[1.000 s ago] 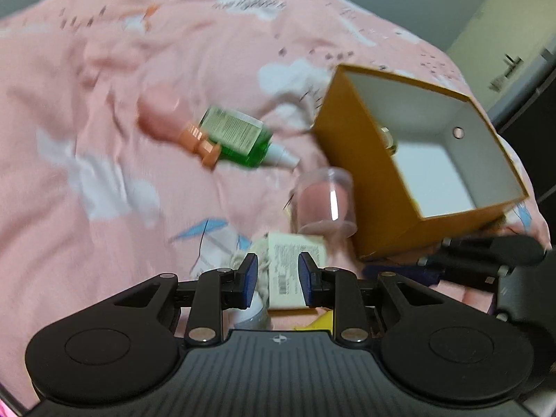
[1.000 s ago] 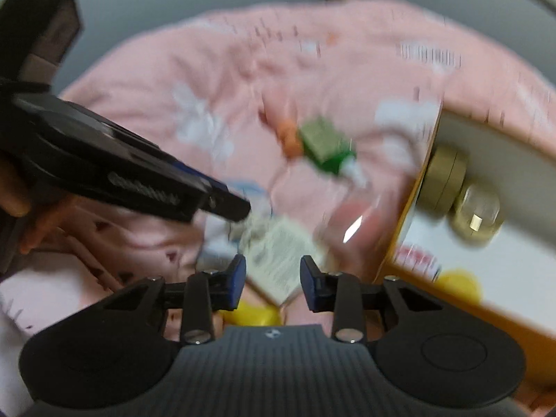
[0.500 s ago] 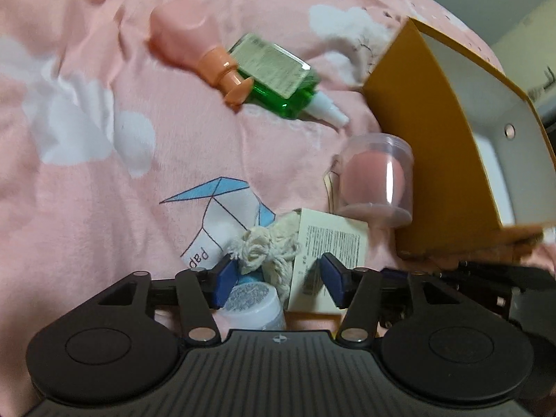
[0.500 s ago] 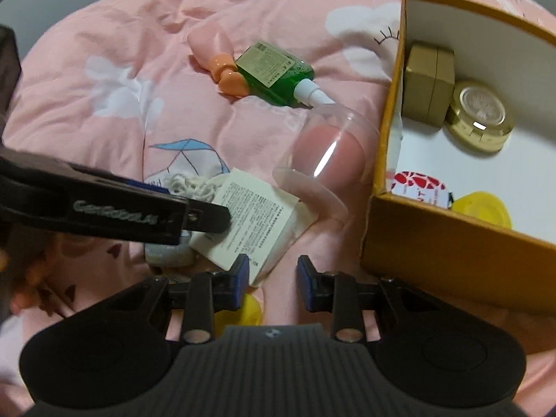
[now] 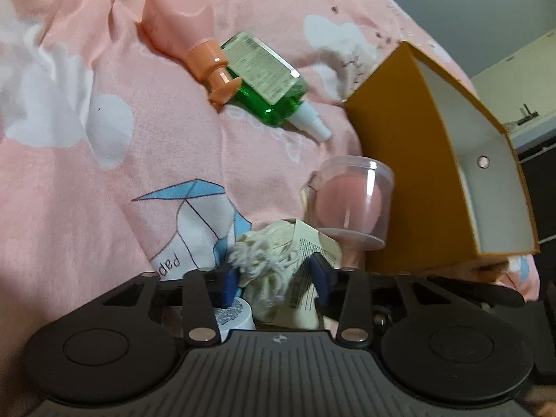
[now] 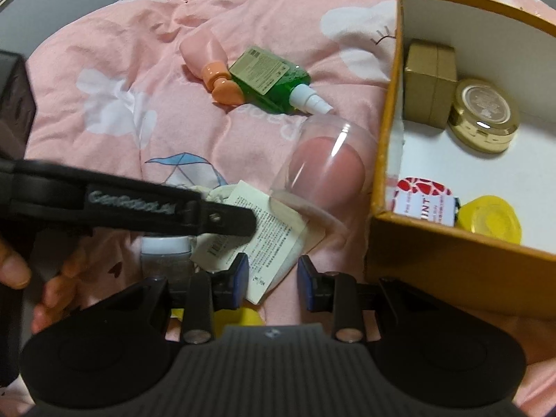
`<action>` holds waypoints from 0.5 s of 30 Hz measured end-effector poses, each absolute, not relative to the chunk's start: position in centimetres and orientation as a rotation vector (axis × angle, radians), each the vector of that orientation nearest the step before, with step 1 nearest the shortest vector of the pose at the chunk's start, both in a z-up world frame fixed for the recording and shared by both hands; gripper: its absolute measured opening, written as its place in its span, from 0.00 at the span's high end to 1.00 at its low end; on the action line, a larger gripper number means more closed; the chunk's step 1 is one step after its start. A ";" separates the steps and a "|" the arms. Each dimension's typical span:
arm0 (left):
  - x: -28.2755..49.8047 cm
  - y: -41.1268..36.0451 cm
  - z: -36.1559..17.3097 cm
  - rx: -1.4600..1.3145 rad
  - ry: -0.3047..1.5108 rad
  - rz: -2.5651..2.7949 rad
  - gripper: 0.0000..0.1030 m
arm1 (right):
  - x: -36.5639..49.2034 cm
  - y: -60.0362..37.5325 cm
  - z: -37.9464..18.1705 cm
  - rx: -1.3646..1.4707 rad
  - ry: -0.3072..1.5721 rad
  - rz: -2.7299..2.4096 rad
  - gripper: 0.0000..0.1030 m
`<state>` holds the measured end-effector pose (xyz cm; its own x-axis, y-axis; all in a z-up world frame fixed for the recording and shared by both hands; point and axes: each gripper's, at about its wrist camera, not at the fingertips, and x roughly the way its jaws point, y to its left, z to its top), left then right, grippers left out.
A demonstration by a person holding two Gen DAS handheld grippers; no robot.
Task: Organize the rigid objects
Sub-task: 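Grasp the rope-tied tag pouch with the left gripper while the right gripper grasps the pink sponge case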
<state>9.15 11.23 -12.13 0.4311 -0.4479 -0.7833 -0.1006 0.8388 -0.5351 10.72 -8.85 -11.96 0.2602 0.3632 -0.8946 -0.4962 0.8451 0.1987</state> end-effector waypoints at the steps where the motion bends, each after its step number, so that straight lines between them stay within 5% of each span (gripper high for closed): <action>1: 8.9 11.2 -11.8 -0.559 1.107 -0.248 0.61 | 10.7 -9.0 -11.9 -0.133 1.168 0.569 0.74; 4: 8.1 10.9 -10.9 -0.545 1.070 -0.311 0.61 | 10.8 -9.8 -11.9 -0.115 1.175 0.519 0.87; 15: 9.9 9.3 -13.0 -0.496 1.169 -0.264 0.52 | 11.5 -10.7 -13.0 -0.057 1.228 0.500 0.89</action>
